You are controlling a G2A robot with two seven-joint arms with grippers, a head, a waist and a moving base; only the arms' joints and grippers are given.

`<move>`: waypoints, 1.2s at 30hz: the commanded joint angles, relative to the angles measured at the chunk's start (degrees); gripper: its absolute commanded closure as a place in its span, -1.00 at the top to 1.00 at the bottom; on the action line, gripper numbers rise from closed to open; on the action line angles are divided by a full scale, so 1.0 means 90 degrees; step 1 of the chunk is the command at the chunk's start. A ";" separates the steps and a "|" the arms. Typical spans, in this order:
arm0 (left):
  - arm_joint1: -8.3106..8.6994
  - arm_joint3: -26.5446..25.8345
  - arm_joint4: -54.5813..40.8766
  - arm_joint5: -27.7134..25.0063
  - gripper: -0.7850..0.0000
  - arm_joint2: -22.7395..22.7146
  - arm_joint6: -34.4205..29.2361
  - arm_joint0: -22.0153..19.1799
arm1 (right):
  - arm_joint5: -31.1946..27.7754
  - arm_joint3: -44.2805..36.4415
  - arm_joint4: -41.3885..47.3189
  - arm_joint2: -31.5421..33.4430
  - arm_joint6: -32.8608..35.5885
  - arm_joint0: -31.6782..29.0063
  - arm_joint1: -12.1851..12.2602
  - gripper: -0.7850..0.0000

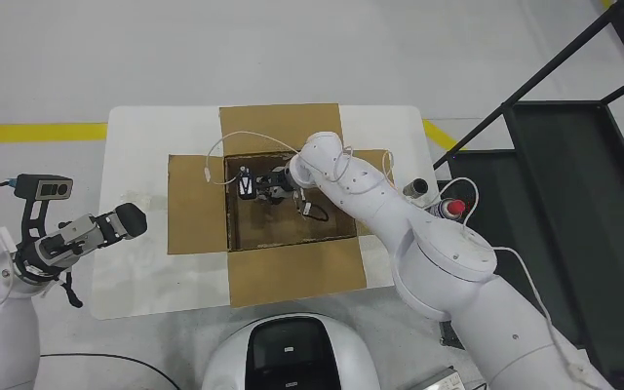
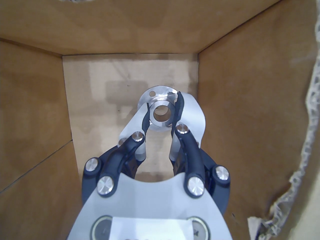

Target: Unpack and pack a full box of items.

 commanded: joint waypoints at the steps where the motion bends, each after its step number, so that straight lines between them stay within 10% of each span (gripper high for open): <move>1: 0.0000 0.0000 0.0000 0.0000 1.00 0.0000 0.0000 0.0000 | -0.0091 -0.0149 0.0012 0.0069 -0.0032 -0.0006 0.0105 -1.00; 17: 0.0000 0.0000 0.0000 0.0000 1.00 0.0000 0.0000 0.0000 | -0.0321 -0.2293 0.0394 0.0990 0.1229 -0.0880 0.1202 -1.00; 36: 0.0000 0.0000 0.0000 0.0000 1.00 0.0000 0.0000 0.0000 | 0.0106 -0.7394 0.1244 0.4066 0.4643 -0.3501 0.2837 -1.00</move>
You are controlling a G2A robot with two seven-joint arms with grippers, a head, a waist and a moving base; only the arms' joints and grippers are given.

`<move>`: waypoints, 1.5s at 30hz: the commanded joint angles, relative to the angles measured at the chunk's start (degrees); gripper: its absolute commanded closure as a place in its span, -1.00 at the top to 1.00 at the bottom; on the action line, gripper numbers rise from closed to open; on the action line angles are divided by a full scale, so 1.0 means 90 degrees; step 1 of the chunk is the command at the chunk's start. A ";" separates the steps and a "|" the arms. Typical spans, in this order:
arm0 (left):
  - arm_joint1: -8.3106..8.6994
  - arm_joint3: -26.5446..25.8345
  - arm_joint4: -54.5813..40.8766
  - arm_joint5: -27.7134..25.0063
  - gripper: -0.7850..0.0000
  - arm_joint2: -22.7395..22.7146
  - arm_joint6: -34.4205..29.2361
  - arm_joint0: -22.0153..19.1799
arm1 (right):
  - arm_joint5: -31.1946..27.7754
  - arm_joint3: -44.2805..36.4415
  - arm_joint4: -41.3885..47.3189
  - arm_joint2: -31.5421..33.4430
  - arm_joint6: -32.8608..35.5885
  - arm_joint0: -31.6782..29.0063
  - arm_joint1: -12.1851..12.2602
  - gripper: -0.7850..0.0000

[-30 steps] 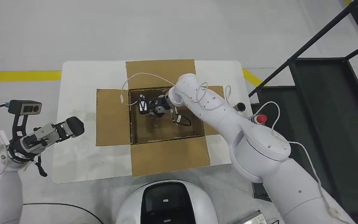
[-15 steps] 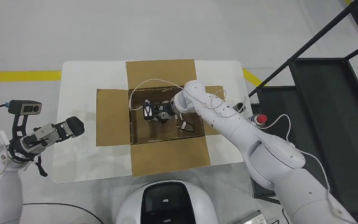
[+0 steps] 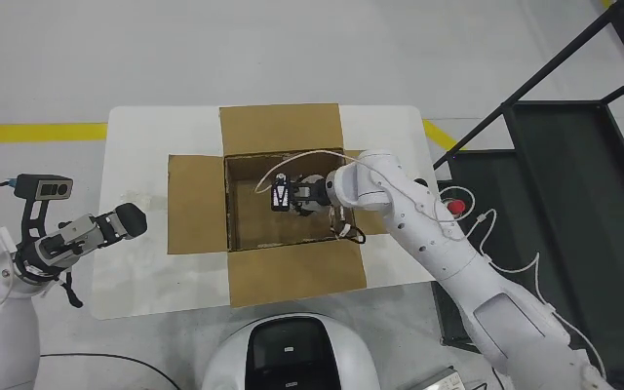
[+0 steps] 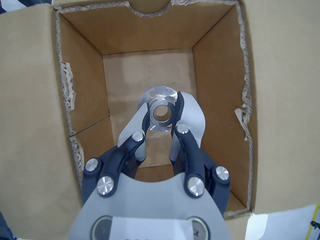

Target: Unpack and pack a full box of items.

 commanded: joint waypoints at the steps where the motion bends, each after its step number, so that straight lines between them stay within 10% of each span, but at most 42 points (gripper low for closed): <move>1: 0.0000 0.0000 0.0000 0.0000 1.00 0.0000 0.0000 0.0000 | -0.0028 -0.0333 0.0003 0.0320 0.0111 -0.0266 0.0105 -1.00; 23: 0.0000 0.0000 0.0000 0.0000 1.00 0.0000 0.0000 0.0000 | 0.1022 -0.2772 -0.0249 0.2536 -0.0288 -0.2741 0.0675 -1.00; 45: 0.0000 0.0000 0.0000 0.0000 1.00 0.0000 0.0000 0.0000 | 0.1022 -0.2772 -0.0249 0.2536 -0.0288 -0.2741 0.0675 -1.00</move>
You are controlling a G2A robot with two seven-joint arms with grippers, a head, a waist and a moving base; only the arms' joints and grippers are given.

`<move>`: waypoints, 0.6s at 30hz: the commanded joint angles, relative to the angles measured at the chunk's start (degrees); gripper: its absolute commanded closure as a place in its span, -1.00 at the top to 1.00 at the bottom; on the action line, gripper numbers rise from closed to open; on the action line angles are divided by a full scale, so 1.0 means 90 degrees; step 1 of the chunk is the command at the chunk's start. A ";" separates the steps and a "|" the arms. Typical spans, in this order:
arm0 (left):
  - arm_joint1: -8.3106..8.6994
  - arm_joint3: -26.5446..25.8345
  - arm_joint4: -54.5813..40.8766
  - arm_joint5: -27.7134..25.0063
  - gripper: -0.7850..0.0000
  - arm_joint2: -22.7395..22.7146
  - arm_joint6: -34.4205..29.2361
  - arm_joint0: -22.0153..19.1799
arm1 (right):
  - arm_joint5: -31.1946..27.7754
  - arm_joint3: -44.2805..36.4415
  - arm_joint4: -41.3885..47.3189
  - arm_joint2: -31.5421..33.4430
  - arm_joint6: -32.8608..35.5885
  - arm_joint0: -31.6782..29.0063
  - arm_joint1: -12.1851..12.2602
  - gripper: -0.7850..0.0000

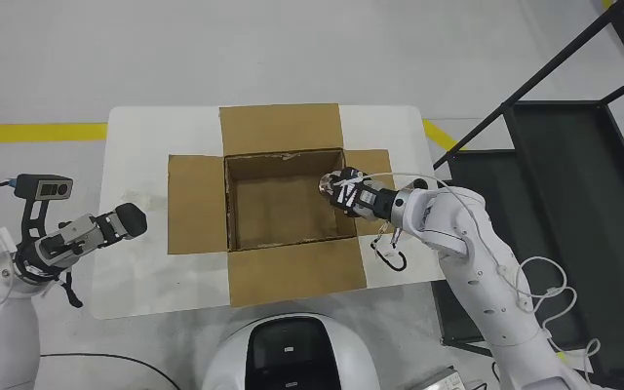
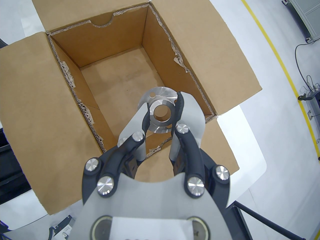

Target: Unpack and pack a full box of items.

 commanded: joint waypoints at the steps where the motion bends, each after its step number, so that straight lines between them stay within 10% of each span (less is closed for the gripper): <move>1: 0.0000 0.0000 0.0000 0.0000 1.00 0.0000 0.0000 0.0000 | 0.0000 0.0000 0.0000 0.0000 0.0000 0.0000 0.0000 -1.00; 18: 0.0000 0.0000 0.0000 0.0000 1.00 0.0000 0.0000 0.0000 | -0.0975 0.0098 0.0579 0.1941 -0.0038 -0.0977 0.0339 -1.00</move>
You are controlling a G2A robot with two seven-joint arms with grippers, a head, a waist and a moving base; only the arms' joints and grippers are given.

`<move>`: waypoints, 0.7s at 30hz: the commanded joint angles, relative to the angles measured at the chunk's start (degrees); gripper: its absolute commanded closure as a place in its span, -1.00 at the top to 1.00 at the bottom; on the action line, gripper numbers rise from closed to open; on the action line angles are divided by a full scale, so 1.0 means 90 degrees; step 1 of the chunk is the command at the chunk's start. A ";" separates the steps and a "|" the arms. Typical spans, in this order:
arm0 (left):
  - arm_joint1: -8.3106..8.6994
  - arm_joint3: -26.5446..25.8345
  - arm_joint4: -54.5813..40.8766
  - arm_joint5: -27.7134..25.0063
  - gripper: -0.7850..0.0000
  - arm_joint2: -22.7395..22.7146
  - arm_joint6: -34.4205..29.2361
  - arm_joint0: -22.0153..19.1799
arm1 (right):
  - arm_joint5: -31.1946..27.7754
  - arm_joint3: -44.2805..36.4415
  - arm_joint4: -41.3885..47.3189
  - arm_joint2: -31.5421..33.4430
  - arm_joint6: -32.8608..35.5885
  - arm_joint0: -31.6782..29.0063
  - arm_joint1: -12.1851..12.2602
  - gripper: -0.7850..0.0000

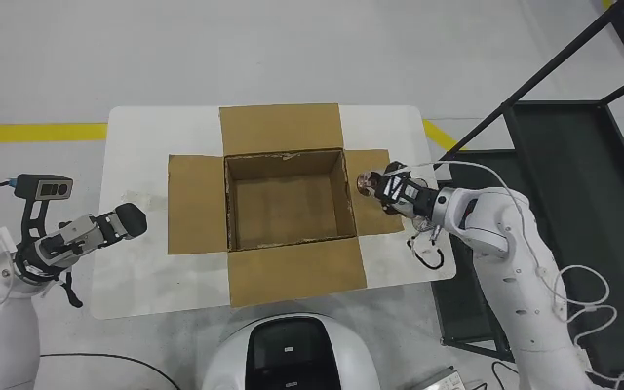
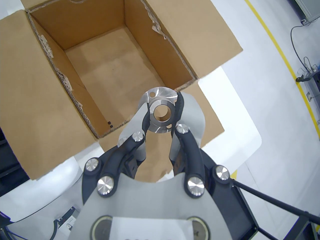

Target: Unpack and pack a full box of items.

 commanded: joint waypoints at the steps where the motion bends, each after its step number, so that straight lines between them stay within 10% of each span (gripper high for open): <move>1: 0.0000 0.0000 0.0000 0.0000 1.00 0.0000 0.0000 0.0000 | -0.0220 -0.0093 0.0079 0.0360 0.0030 -0.0314 0.0050 -1.00; 21: 0.0000 0.0000 0.0000 0.0000 1.00 0.0000 0.0000 0.0000 | 0.0459 0.0639 -0.0497 0.1242 -0.0624 -0.2310 0.0165 -1.00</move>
